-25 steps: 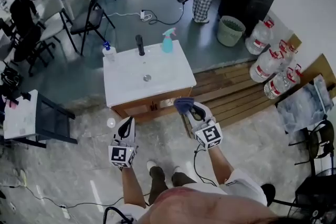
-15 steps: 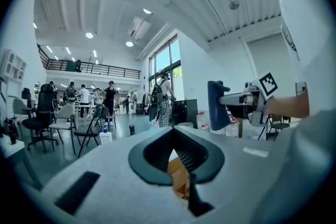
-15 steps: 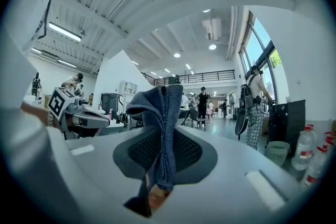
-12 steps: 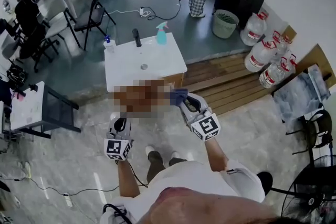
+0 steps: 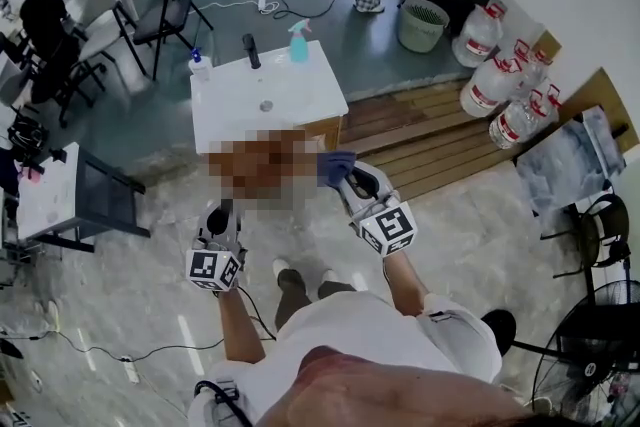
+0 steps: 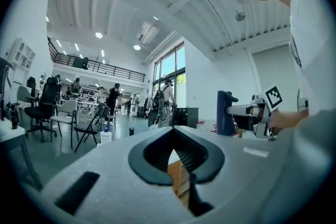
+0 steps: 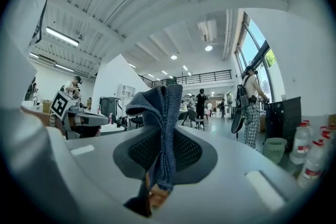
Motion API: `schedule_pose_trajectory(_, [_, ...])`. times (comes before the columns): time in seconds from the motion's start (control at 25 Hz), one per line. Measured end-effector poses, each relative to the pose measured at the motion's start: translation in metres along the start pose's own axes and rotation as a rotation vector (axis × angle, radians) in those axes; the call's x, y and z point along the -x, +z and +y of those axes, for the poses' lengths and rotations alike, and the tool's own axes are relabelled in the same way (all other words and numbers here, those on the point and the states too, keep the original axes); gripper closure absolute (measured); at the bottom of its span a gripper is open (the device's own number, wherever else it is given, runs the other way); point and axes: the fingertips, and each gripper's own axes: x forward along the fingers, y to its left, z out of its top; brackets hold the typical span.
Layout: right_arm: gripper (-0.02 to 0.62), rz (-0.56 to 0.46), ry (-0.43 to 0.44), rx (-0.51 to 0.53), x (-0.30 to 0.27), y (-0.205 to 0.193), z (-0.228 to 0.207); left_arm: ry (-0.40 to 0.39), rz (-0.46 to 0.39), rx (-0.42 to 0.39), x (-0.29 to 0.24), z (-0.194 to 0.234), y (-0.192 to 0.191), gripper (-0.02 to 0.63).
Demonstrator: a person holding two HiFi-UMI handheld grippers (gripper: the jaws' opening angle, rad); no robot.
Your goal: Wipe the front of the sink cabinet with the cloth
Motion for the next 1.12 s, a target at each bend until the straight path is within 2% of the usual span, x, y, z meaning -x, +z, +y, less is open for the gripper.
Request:
schedule_pose_trajectory(0.4, [0.528, 0.011, -0.002, 0.040, -0.003, 0.012, -0.005, -0.028, -0.019, 0.014, -0.010, -0.003, 0.008, 0.600])
schedule_pose_trajectory(0.8, [0.528, 0.005, 0.002, 0.035, -0.002, 0.013, -0.014, -0.077, 0.019, -0.007, -0.016, -0.017, -0.002, 0.600])
schedule_pose_trajectory(1.12, [0.528, 0.008, 0.014, 0.034, -0.004, 0.010, -0.016, -0.064, 0.030, 0.004, -0.021, -0.023, -0.007, 0.600])
